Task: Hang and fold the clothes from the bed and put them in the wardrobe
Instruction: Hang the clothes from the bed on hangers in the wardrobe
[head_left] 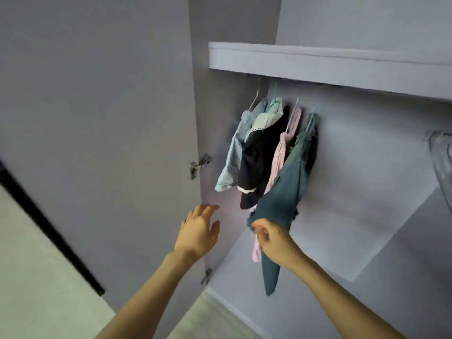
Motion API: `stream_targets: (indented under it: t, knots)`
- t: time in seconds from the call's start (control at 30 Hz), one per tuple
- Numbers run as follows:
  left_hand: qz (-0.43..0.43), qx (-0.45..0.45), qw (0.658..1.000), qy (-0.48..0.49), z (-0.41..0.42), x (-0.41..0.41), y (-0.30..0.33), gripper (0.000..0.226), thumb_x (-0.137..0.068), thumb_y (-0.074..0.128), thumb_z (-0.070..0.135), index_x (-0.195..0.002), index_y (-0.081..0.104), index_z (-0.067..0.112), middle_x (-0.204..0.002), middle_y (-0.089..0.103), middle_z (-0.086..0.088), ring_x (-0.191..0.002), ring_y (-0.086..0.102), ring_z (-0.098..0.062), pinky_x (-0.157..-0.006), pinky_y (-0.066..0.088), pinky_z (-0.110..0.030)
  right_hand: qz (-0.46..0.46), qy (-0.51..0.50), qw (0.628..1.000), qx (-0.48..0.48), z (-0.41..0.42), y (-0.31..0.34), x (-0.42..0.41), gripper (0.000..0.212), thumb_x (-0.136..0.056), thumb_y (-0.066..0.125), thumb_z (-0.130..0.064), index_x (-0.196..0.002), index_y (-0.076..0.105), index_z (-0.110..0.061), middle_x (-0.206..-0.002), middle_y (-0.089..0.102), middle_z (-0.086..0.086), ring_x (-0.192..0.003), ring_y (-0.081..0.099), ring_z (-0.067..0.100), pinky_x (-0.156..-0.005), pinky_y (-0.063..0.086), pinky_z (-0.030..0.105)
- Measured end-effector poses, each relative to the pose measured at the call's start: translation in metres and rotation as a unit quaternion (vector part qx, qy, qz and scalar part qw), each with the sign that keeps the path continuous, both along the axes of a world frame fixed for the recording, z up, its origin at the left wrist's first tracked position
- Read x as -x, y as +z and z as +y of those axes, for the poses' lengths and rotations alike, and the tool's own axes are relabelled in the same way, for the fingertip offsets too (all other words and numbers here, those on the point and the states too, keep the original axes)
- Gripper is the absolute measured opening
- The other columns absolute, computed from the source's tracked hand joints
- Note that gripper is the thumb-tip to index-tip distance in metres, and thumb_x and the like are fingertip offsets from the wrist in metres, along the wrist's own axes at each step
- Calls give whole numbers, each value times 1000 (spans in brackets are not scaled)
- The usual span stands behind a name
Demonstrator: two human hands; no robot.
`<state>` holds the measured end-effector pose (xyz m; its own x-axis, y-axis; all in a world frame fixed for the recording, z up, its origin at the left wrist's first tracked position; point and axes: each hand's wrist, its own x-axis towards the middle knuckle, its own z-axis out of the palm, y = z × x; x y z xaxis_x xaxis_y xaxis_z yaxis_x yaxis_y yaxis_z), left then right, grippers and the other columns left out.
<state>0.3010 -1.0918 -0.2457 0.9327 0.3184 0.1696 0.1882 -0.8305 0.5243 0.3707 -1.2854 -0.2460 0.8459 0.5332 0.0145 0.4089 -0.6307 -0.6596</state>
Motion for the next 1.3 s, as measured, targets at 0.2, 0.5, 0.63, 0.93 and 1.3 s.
stream_targets:
  t: [0.2,0.5,0.63,0.93,1.3]
  knots:
    - [43,82,977,190,31,163,-42,37,-96,51,22,-132,53,17,-134,51,-6,-122,50,-25,-103,38,-33,121,244,956,107,72,-34,81,24,-97,38,-17,-105,60,-10,-97,63,2,-83,57,18,-73,43,24]
    - [49,121,816,564,-7,438,-52,35,-96,50,21,-130,54,17,-132,56,-5,-123,50,-22,-97,36,-27,159,563,795,158,170,-64,281,24,-99,37,-21,-101,61,-23,-95,62,-7,-94,61,18,-81,47,27]
    - [23,143,721,677,-54,541,-59,32,-94,53,18,-126,58,15,-124,59,-5,-113,56,-20,-91,37,-24,136,664,714,177,185,-71,388,22,-98,40,-22,-88,56,-35,-91,62,-10,-90,60,13,-87,48,29]
    - [5,201,501,842,-153,774,-108,35,-92,52,12,-127,55,7,-128,57,-11,-117,54,-23,-99,41,-32,112,807,535,224,199,-96,650,25,-98,37,-20,-111,58,-18,-98,62,-3,-83,61,13,-78,47,25]
    - [214,248,406,853,-151,1021,-254,72,-93,47,17,-151,7,30,-158,0,-12,-143,7,-38,-112,24,-49,100,826,483,273,225,-219,901,33,-99,35,-21,-128,51,-18,-121,59,1,-108,57,19,-95,45,34]
